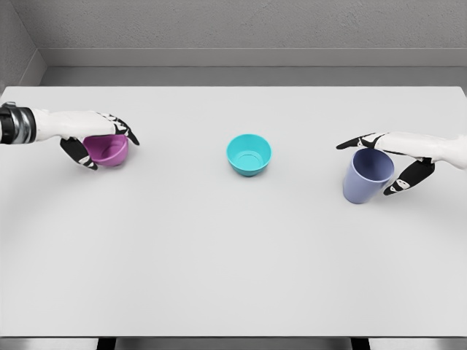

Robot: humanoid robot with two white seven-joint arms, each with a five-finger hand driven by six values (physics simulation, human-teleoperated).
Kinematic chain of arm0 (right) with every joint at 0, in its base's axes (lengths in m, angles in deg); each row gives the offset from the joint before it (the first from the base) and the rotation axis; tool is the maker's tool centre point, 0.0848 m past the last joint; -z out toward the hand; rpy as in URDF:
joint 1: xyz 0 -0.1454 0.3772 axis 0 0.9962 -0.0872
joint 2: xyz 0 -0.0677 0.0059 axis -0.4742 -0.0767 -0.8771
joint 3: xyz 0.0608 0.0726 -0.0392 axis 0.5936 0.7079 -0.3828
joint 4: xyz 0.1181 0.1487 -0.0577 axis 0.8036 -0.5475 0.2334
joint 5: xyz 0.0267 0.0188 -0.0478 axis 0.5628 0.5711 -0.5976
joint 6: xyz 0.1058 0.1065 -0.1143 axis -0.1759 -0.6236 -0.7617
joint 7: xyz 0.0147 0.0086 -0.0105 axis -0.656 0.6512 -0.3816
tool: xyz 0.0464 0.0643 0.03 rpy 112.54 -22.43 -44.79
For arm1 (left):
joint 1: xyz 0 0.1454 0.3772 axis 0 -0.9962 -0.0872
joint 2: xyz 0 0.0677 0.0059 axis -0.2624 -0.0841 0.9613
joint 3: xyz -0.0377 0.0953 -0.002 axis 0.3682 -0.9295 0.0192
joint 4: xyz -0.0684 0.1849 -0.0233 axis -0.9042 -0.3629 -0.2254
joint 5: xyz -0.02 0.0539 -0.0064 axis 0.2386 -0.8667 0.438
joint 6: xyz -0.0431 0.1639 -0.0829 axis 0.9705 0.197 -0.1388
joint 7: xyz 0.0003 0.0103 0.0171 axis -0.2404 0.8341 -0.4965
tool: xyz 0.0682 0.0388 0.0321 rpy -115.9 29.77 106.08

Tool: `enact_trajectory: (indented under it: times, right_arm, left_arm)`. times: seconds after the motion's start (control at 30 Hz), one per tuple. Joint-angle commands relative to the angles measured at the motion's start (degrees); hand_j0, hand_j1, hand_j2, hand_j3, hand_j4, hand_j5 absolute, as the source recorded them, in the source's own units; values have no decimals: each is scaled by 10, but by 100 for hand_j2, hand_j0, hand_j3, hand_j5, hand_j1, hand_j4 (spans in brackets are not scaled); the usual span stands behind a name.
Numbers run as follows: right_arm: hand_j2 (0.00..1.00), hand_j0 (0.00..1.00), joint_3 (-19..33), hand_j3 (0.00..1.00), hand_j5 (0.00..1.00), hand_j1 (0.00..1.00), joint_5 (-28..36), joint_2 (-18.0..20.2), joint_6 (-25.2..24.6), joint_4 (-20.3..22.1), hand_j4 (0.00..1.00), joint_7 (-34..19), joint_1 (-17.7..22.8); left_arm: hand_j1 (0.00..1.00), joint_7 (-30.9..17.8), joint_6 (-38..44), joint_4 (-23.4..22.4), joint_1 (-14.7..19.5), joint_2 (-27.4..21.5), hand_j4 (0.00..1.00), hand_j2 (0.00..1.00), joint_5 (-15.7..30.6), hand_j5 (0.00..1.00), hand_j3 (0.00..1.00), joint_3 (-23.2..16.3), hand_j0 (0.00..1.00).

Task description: Stacking bowl and cup with both arms

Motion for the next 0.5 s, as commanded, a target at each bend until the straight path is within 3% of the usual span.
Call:
enact_trajectory:
  times: [0.0,0.47]
  right_arm:
    - [100,100,1,100,100,100,4,0,-1,0,100,0,0]
    - [100,100,1,100,100,100,4,-2,-1,-1,100,0,0]
  left_arm:
    - [82,0,2,10,0,-1,82,82,4,82,82,1,82]
    - [81,0,2,47,18,8,81,81,-11,81,81,0,81]
